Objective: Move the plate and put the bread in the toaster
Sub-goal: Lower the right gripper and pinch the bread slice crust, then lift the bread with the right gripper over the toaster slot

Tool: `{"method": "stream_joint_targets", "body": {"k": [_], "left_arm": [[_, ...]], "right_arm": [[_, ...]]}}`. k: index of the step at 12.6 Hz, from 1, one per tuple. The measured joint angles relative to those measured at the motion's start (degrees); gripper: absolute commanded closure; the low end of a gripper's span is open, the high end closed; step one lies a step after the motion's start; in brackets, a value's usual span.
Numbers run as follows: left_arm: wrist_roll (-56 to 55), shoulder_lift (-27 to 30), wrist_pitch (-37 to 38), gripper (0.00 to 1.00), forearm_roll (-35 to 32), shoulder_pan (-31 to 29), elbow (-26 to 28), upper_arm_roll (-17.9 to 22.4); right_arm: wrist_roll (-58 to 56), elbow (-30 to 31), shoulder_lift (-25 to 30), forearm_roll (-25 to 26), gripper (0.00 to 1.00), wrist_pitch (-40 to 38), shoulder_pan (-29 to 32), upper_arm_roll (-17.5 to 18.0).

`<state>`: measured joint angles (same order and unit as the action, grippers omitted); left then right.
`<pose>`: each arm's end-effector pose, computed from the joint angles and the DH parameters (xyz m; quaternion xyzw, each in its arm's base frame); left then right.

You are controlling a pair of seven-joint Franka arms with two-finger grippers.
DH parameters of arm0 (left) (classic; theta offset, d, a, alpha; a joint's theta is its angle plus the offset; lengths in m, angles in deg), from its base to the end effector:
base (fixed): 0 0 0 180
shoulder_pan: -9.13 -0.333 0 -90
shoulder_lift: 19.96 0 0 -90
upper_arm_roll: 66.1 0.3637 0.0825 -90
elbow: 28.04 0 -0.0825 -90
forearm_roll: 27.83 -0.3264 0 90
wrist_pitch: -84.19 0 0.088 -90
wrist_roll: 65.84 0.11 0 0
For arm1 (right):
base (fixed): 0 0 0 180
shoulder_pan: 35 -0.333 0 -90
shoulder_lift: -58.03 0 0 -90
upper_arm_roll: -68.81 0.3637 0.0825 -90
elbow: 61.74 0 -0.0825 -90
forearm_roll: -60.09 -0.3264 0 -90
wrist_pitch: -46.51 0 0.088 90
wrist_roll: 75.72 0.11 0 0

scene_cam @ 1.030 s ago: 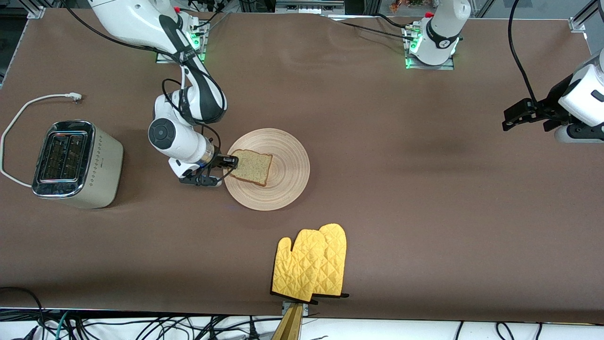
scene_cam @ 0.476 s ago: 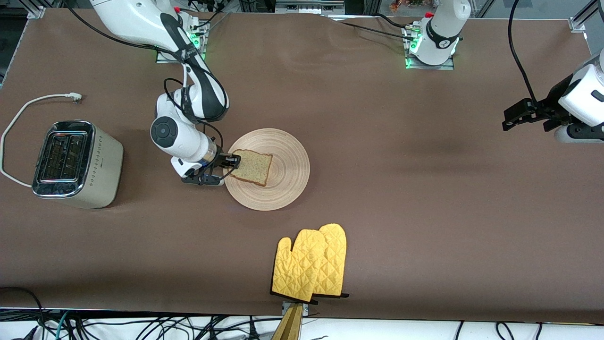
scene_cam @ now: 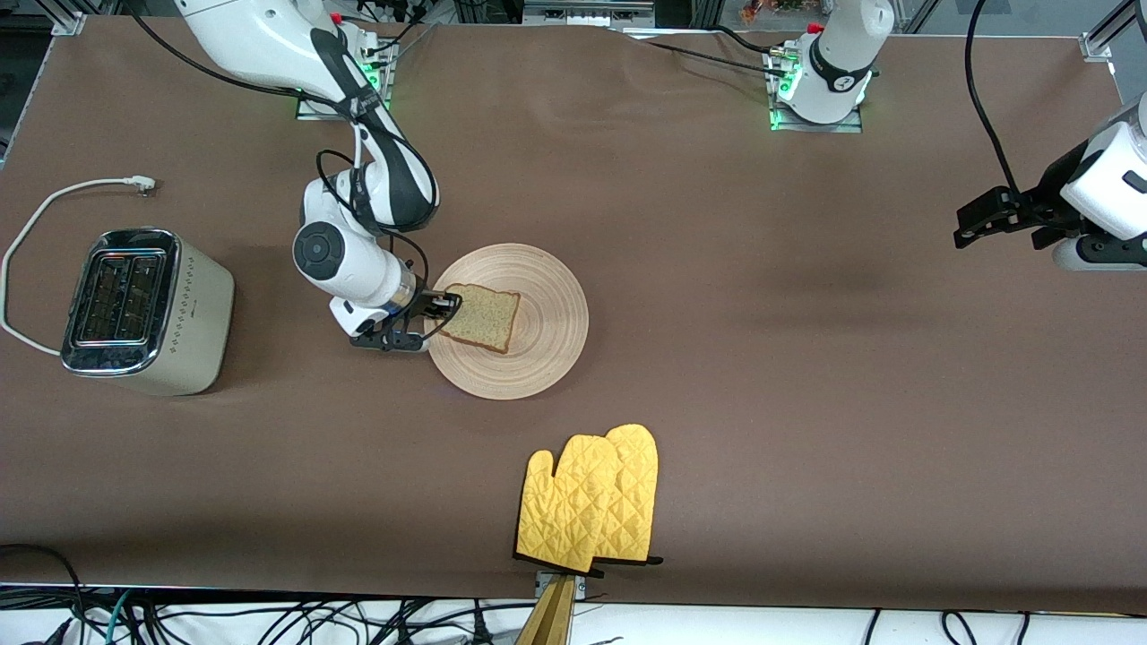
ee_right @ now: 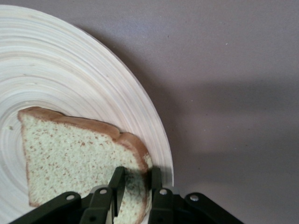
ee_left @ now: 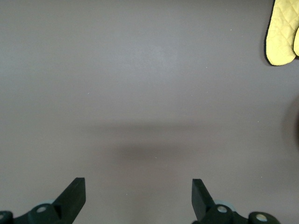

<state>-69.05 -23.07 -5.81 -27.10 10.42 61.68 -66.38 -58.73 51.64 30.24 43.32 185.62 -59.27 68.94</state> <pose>0.5144 -0.0154 0.6438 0.9996 0.0145 -0.0249 0.0055 0.5418 0.2474 0.3008 -0.9943 0.0479 0.0499 0.0816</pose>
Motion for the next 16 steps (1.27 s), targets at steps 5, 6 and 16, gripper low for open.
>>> {"method": "stream_joint_targets", "body": {"k": [5, 6, 16], "left_arm": [[0.0, 0.0, 0.0, 0.00, 0.0, 0.0, 0.0, 0.0], [0.0, 0.0, 0.0, 0.00, 0.0, 0.0, 0.0, 0.0], [0.0, 0.0, 0.0, 0.00, 0.0, 0.0, 0.0, 0.1]], "right_arm": [[0.0, -0.1, -0.2, 0.0, 1.00, 0.3, -0.1, 0.1], [0.0, -0.2, -0.1, 0.0, 1.00, 0.3, -0.1, 0.1], [-1.1, -13.0, 11.3, 3.6, 1.00, -33.4, 0.1, -13.0]]}}
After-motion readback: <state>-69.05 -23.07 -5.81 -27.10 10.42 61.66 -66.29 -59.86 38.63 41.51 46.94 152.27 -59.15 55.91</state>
